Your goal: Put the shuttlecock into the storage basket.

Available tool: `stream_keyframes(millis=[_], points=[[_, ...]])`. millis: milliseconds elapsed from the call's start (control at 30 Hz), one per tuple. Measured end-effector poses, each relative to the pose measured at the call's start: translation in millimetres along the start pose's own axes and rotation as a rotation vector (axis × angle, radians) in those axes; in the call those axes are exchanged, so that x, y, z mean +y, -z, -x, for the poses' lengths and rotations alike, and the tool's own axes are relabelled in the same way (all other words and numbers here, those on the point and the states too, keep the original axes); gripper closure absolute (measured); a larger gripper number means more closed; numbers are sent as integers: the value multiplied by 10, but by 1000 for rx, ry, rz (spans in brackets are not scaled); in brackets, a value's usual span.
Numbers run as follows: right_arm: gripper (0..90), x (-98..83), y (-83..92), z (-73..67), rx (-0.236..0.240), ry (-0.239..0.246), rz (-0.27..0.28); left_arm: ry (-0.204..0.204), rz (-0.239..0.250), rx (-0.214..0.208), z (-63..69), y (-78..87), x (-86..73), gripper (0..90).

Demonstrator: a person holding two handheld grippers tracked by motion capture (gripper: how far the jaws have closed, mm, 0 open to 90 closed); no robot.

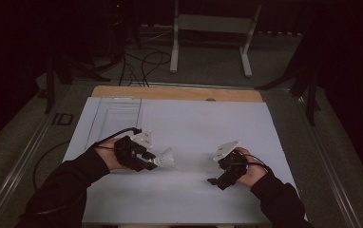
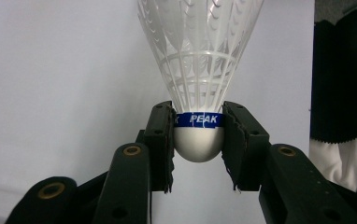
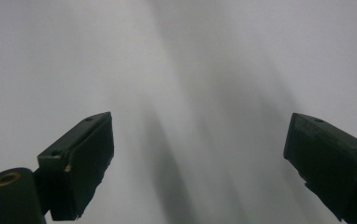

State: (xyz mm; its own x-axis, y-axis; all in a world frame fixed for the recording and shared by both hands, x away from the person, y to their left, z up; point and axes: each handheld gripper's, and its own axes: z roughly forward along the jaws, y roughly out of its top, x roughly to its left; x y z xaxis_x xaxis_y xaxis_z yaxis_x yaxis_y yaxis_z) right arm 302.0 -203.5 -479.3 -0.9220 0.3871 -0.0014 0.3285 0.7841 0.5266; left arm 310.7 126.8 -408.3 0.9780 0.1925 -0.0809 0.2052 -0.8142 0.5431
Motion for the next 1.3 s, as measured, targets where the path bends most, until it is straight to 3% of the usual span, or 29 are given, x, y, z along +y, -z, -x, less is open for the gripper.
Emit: stream_keyframes(millis=[567,867,1300], points=[[87,-267,-1,-20,17,-65,54,101,-15,62,-178,251,-166,659],[87,-382,50,-75,-27,-59,103,150,6,86,-252,374,-236,659],[87,-546,60,-92,-40,-109,119,226,46,150,-370,537,-325,658]])
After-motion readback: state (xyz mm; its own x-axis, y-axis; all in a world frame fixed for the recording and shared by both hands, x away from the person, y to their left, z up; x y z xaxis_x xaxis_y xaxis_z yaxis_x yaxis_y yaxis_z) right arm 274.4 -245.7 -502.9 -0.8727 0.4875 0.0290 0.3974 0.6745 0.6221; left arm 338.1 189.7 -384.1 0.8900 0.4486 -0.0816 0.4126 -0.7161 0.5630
